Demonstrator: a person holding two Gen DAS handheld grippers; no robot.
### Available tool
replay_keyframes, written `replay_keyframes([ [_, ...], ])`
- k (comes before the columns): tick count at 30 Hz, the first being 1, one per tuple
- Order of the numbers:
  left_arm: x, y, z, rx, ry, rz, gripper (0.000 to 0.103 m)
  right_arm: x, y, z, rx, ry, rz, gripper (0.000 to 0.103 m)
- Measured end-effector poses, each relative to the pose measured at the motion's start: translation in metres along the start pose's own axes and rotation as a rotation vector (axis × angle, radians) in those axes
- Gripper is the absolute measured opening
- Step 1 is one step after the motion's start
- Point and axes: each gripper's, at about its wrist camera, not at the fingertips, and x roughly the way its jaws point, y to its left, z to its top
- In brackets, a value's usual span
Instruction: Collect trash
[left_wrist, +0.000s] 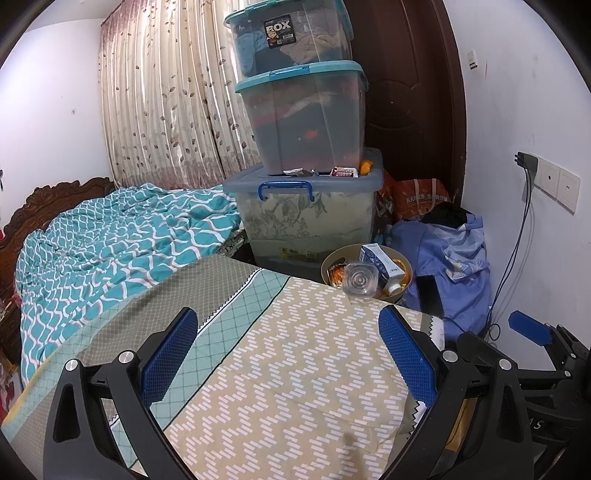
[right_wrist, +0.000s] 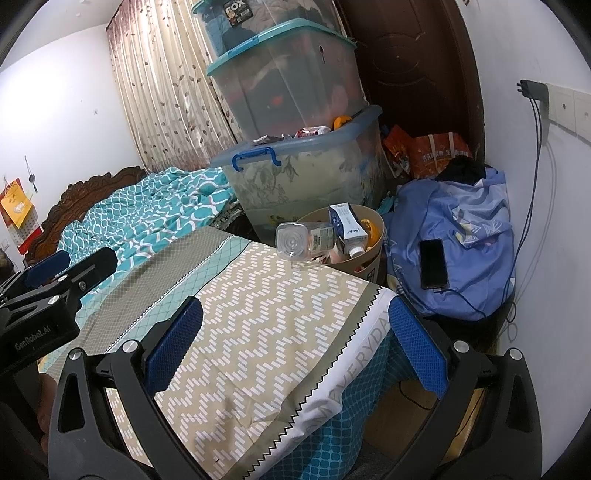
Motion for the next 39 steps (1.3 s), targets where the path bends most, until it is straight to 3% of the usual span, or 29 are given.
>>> replay_keyframes([
  [39,0.0002,-0.0016,-0.0007,0.005,0.002,-0.002,0.095,0.0016,0.0023,-0.0032,-0.001,0.003,0.000,0.100],
])
